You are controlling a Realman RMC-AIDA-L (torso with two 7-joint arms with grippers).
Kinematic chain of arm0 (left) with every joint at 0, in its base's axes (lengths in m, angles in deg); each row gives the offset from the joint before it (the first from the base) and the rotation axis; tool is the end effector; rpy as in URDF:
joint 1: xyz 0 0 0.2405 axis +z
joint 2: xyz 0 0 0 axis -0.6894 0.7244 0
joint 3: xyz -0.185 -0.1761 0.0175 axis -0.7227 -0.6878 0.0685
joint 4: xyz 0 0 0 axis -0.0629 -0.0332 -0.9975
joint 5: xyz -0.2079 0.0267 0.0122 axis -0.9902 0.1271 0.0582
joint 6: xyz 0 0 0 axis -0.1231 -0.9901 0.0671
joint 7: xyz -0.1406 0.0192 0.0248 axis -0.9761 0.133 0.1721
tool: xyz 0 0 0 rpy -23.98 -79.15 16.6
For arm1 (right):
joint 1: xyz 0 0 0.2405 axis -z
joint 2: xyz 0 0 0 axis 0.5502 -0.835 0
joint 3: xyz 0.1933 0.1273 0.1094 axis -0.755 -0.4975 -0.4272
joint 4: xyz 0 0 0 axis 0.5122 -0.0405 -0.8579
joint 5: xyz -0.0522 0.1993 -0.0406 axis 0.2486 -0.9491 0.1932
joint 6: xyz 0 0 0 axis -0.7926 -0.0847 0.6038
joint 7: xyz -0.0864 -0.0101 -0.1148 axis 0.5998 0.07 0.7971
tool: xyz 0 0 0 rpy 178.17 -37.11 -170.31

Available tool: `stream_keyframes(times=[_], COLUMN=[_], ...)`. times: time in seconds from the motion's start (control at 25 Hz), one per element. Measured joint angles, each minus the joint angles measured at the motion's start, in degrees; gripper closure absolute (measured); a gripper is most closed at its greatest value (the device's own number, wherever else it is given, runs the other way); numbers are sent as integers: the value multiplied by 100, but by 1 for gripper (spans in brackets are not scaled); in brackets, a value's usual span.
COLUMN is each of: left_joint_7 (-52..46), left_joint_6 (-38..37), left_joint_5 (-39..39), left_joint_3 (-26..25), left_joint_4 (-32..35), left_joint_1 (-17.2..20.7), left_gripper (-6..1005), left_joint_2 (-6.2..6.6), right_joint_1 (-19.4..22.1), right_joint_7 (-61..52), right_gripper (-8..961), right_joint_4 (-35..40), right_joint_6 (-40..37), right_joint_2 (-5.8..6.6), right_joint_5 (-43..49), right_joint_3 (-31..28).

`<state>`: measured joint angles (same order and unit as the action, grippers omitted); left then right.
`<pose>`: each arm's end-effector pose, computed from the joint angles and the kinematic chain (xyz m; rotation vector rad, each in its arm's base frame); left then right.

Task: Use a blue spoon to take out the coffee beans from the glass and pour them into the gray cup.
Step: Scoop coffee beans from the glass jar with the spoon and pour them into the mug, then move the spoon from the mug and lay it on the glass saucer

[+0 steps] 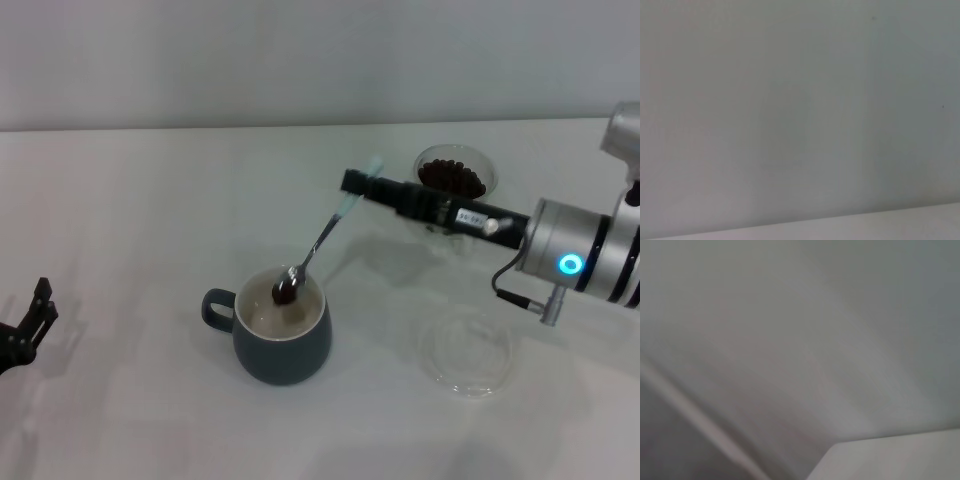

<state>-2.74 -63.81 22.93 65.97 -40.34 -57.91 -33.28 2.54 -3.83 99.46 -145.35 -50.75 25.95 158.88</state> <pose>-0.3647 0.2533 -0.0394 -1.6669 -0.5726 -0.5411 0.2358 0.3518 -0.0446 -2.3298 1.2991 1.1752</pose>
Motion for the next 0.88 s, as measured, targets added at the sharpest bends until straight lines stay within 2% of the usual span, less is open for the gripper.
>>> stream_keyframes(times=[0.2, 0.44, 0.6, 0.8, 0.88], left_joint_7=[0, 0, 0, -49, -132], left_joint_6=[0, 0, -3, -2, -3], left_joint_5=[0, -6, -47, -480, -638], left_joint_3=[0, -8, -9, -16, -17], left_joint_4=[0, -4, -6, 14, 20], left_joint_1=[-36, -49, -74, -146, -165], left_gripper=[137, 137, 137, 137, 138], left_joint_2=[0, 0, 0, -3, -5], right_joint_1=[217, 557, 870, 1130, 1186], right_joint_7=[1164, 1280, 937, 818, 817], right_gripper=[805, 805, 805, 805, 805], right_joint_4=[435, 653, 449, -361, -682], right_joint_6=[-40, -193, -719, -1515, -1611], right_joint_2=[-20, 16, 109, 370, 429], right_joint_5=[18, -175, -213, -222, -233], right_joint_3=[318, 214, -331, -880, -1064])
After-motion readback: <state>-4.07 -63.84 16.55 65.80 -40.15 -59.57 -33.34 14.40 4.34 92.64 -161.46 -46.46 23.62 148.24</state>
